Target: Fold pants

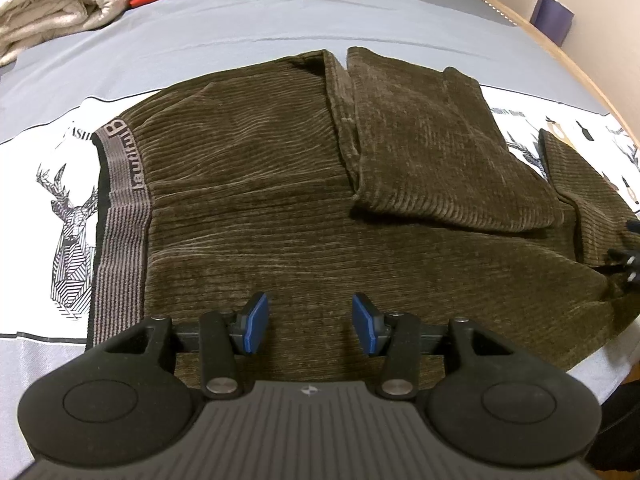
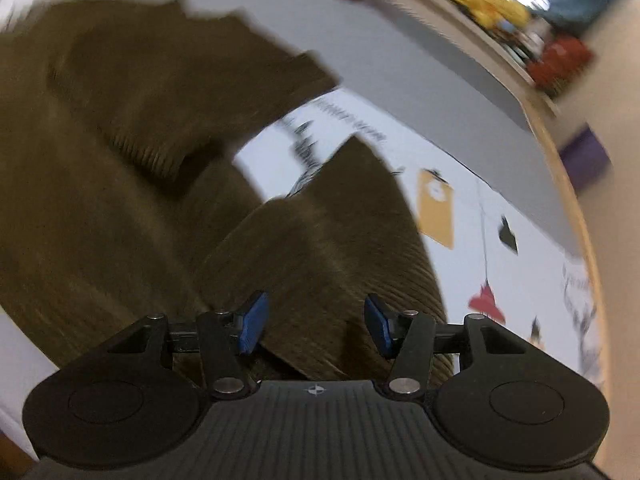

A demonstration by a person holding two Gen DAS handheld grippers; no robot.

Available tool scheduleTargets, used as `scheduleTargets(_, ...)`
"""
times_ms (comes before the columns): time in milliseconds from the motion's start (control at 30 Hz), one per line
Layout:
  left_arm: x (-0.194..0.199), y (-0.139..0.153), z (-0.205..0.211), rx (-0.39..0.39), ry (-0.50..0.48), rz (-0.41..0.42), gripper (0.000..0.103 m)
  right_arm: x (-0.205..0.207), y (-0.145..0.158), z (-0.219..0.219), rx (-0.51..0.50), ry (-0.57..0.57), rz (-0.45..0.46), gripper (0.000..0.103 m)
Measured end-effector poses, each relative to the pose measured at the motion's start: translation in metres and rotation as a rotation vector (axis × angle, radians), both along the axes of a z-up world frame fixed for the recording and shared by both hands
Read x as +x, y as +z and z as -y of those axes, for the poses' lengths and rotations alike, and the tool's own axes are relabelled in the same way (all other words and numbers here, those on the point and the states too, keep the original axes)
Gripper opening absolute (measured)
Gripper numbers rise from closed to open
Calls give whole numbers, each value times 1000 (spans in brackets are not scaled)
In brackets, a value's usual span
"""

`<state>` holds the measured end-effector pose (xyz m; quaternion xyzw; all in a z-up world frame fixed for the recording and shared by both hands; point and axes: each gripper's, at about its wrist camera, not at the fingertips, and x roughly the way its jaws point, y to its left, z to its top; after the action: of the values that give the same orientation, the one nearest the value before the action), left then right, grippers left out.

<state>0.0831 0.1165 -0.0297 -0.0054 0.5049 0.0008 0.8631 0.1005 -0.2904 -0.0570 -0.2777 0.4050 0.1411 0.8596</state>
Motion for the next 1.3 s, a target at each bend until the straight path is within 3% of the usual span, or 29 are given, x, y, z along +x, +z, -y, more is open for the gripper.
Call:
scheduleTargets(100,-1,-1,-7,2,16,-6,51,-4,-22,-18,-105,67,-68,58)
scheduleTargets(200,-1,-1,-12,2,23,-5,51,-13,-35,-33,-214,131,-38,59)
scheduleTargets(400,0,-2,-14,9,33,-10,52,-9,-36,-38,-232,130,-16,60)
scheduleTargets(500,0,-2,-11,10,25,-7,52,-9,-37,-37,-234,147,-7,47)
scheduleTargets(567,1,-3,-9,12,27,-10,52,-11,-35,-37,-237,154,1,31)
scheduleTargets(633,1,-4,-7,15,24,-13,52,-13,-30,-35,-227,159,17,9)
scheduleTargets(833,3,-7,-1,25,10,-21,52,-19,2,-19,-95,84,122,8)
scheduleTargets(933,4,-8,2,28,7,-24,52,-14,31,9,72,-33,173,7)
scheduleTargets(1133,5,-10,9,37,-7,-31,52,-6,79,129,556,-465,290,7)
scheduleTargets(1233,4,-11,9,39,-10,-33,52,-19,81,209,727,-785,372,6)
scheduleTargets(1300,4,-10,8,39,-12,-30,52,-33,64,267,764,-1098,387,6)
